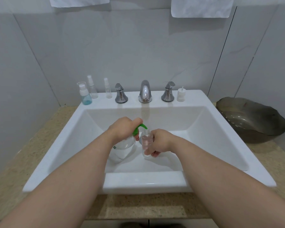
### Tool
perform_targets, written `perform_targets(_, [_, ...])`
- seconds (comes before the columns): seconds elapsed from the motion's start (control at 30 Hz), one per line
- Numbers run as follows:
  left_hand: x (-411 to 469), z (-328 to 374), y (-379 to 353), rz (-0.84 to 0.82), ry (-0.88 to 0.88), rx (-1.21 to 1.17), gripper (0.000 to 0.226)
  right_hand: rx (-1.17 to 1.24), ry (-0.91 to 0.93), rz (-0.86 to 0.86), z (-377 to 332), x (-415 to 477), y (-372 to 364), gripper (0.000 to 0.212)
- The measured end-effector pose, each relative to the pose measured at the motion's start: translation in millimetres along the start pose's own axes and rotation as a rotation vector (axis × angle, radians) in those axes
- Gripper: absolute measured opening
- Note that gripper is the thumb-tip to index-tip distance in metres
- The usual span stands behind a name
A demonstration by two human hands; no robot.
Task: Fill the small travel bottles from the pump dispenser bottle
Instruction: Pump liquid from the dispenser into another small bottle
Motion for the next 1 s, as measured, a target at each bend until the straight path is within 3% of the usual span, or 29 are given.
perform_targets(0.7, [-0.3, -1.9, 2.5, 0.013, 0.002, 0.002, 0.063, -0.007, -0.006, -0.009, 0.0, -0.9, -1.3, 0.036])
perform_targets(1.0, [2.0, -7.2, 1.9, 0.022, 0.033, -0.049, 0.080, -0.005, -0.004, -0.017, -0.6, -1.2, -1.8, 0.036])
Point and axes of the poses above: each hand's wrist, its own x-axis towards the middle knuckle, its own y-axis out of the back of the hand, z = x × y, the point moved 9 cm from there along x, towards the middle knuckle, and after that the axes turned 11 degrees about -x, right-handed, at the moved point
